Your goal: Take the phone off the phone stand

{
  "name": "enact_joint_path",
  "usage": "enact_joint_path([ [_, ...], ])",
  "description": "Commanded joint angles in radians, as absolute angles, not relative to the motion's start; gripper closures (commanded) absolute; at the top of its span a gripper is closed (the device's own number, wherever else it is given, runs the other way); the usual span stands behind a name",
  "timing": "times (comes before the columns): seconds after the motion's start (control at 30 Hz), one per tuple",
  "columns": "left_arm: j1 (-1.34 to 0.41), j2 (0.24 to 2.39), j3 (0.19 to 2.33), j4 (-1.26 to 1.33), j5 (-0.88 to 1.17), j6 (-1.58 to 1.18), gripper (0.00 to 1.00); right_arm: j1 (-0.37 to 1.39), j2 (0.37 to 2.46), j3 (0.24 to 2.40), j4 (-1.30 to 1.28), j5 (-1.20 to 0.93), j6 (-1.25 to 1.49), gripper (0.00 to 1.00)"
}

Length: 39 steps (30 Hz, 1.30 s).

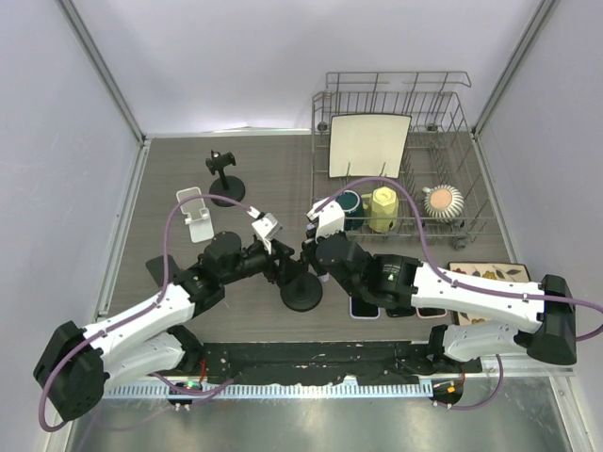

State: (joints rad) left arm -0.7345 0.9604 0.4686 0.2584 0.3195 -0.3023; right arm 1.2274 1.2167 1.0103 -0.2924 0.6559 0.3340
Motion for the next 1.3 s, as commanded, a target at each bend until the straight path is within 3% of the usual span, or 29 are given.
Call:
enact_joint_path([
  [0.0,-0.744,1.003,0.552,0.304,0.368,-0.245,0.34,1.243,1.227,1.066,-0.247,0.574,0.324,0.99],
  [0.07,-0.752,1.025,0.564,0.304,0.370,-0.238,0.37,1.243,1.232,1.069,-0.249,0.568,0.322,0.99],
  [0.17,-0.761,1.045,0.569,0.307,0.359,-0.238,0.53,1.243,1.233,1.071,-0.255,0.569,0.322,0.99],
  [0.2,-0.765,1.045,0.568,0.310,0.354,-0.239,0.67,1.241,1.232,1.071,-0.255,0.568,0.324,0.99],
  [0.27,-0.770,1.037,0.560,0.318,0.338,-0.239,0.82,1.243,1.230,1.071,-0.256,0.580,0.331,0.99],
  [0.3,-0.776,1.035,0.557,0.318,0.328,-0.239,0.98,1.243,1.227,1.072,-0.256,0.587,0.336,0.98],
  [0.33,-0.779,1.031,0.548,0.316,0.321,-0.239,1.00,1.243,1.223,1.068,-0.255,0.601,0.347,0.94],
  [0.4,-0.784,1.017,0.538,0.318,0.305,-0.239,1.00,1.243,1.207,1.062,-0.247,0.641,0.354,0.81],
  [0.6,-0.808,0.989,0.492,0.322,0.275,-0.259,1.00,1.243,1.187,1.066,-0.242,0.770,0.361,0.63],
  [0.93,-0.833,0.982,0.477,0.321,0.268,-0.259,1.00,1.229,1.221,1.063,-0.180,0.810,0.318,0.57],
  [1.27,-0.841,0.982,0.476,0.321,0.272,-0.258,1.00,1.143,1.239,1.060,-0.132,0.629,0.276,0.55],
])
